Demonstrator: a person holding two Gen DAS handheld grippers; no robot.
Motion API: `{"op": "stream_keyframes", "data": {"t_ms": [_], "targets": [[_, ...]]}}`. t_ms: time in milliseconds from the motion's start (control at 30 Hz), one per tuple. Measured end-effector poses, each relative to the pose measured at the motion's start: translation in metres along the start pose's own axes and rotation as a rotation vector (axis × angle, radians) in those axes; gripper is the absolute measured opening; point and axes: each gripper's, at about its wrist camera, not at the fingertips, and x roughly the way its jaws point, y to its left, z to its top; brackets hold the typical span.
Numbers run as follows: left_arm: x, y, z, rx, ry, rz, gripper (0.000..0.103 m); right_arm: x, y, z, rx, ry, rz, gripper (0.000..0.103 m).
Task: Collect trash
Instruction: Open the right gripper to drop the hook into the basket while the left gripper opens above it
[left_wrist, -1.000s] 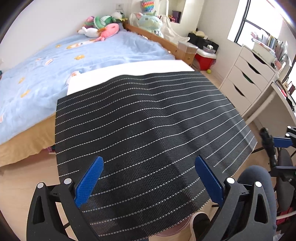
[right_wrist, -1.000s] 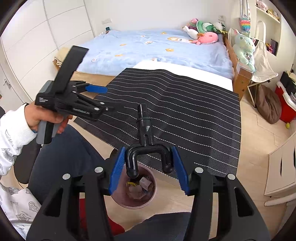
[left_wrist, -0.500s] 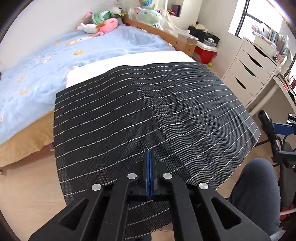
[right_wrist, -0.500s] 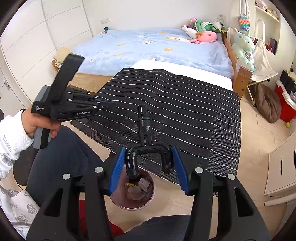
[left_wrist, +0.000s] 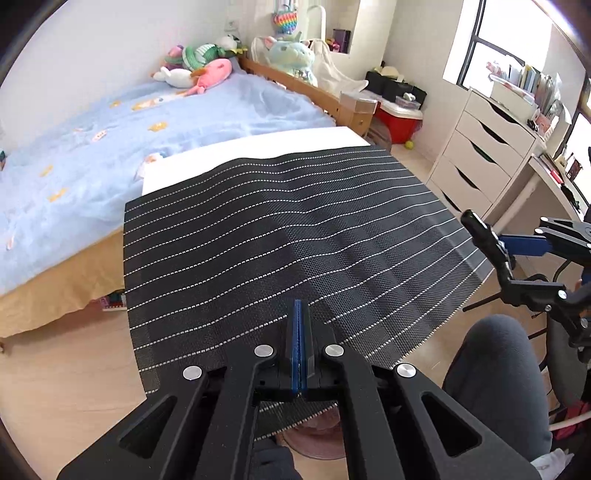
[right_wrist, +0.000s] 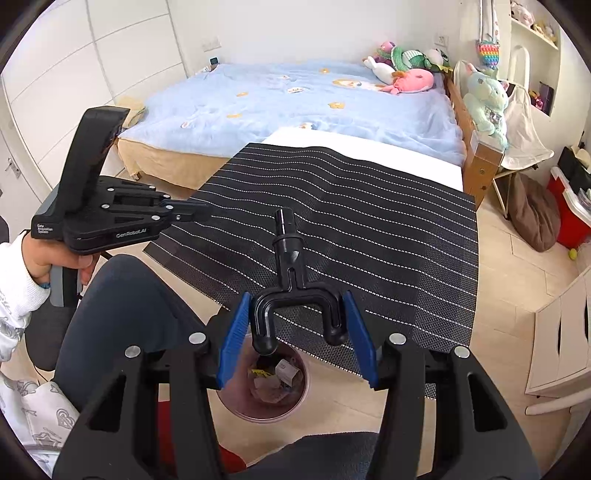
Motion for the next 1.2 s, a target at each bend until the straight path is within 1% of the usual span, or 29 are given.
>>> {"op": "stream_keyframes", "data": {"t_ms": [267,667,867,1200], "targets": [[-0.022,-0.009,-0.007,0.008,-0.038,-0.006,0.0,-0.013,0.007,-0.001,-0.016,-0.023,0.007,0.052],[-0.058,-0.025,-0.026,0.027,-0.089,-0.031,0.0,-0.037,0.031,-0.007,-0.062,-0.054,0.023,0.052],[-0.069,-0.031,-0.039,0.032,-0.091,-0.042,0.0,-0.044,0.045,-0.016,-0.073,-0.057,0.041,0.052],[-0.072,-0.037,-0.062,0.035,-0.067,-0.057,0.0,-0.039,0.06,-0.035,-0.072,-0.026,0.076,0.052]]}}
